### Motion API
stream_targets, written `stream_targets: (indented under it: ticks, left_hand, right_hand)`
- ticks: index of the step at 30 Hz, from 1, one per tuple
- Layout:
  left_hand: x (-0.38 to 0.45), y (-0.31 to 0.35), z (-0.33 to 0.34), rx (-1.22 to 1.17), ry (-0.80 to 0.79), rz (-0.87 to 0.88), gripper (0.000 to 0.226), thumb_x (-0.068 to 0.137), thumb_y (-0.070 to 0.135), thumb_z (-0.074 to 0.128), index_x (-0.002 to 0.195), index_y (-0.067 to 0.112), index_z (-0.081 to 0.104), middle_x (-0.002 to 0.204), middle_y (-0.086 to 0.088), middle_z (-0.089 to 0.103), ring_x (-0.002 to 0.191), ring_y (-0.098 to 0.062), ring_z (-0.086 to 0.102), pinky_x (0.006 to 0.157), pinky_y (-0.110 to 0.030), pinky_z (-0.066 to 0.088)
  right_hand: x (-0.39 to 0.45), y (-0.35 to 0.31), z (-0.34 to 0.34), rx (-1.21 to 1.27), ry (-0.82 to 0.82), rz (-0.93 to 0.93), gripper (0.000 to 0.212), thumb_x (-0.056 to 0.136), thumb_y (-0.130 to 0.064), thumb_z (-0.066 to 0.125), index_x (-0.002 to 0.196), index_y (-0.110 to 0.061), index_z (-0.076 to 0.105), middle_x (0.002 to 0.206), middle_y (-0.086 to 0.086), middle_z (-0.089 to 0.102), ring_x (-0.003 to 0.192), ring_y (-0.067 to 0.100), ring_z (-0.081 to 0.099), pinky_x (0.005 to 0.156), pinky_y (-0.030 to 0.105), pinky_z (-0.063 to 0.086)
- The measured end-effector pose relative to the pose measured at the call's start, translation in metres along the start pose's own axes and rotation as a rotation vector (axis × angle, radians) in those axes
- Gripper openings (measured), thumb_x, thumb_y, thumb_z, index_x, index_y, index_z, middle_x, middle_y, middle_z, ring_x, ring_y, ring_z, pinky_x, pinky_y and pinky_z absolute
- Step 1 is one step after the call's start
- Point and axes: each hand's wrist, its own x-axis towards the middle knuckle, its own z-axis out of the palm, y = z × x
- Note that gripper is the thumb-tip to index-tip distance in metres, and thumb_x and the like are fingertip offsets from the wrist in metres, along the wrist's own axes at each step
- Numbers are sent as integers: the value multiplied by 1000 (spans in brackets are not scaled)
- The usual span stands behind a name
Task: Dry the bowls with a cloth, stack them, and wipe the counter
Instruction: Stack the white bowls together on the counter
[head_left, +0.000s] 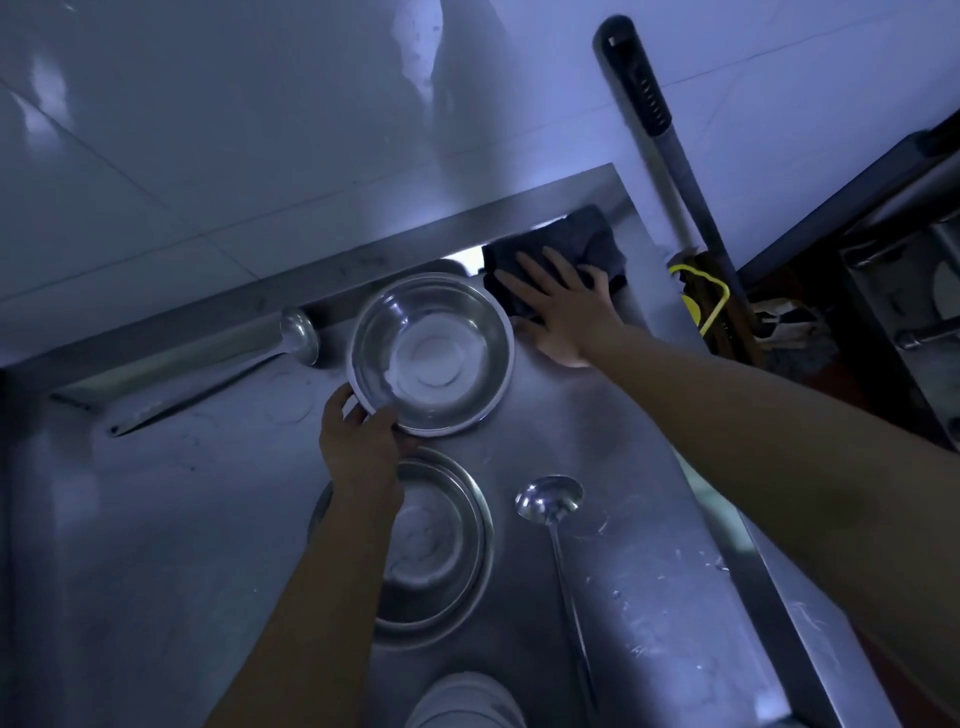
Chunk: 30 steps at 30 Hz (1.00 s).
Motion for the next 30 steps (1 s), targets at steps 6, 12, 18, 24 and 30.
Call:
stream_targets:
  ticks: [6,12,18,24,30]
  left_hand:
    - [-17,18,-9,-37,-7,-25,53,85,-8,67,126,25,58,101,-18,69,73,-27,65,66,-42,62]
    - [-27,46,-26,-109,-27,38,54,86,-9,66,131,20,56,104,-18,71,77,-20,70,79,-49,63]
    - [-31,48,-50,-90,17,23,55,87,-5,70,132,23,56,110,-18,69,73,-17,70,66,-36,62]
    - [-29,52,-60,-157,53,-28,60,88,-13,62,137,19,52,104,-14,71,94,-27,70,63,-35,61]
    - [-18,63,-36,-129,-1,17,59,86,-10,68,134,21,53,112,-18,69,82,-23,67,72,-43,63]
  right_hand:
    - [-54,-8,3,27,-103,-109,67,90,-64,-3,155,-51,1,169,-13,-1,155,20,-6,118,50,7]
    - [-118,5,39,-143,-70,-410,60,97,-61,14,156,-46,22,167,-10,18,155,24,15,111,64,20]
    - [-45,-34,31,69,34,56,66,95,-72,9,155,-51,-5,168,-8,-11,154,29,-17,111,73,-8]
    - [-13,-89,22,67,-47,-62,61,100,-65,11,155,-48,-8,167,-8,-18,151,30,-26,110,74,-16]
    - [-67,-96,28,92,-151,-320,69,90,-61,4,157,-46,12,167,-13,-9,154,22,-14,115,67,-10]
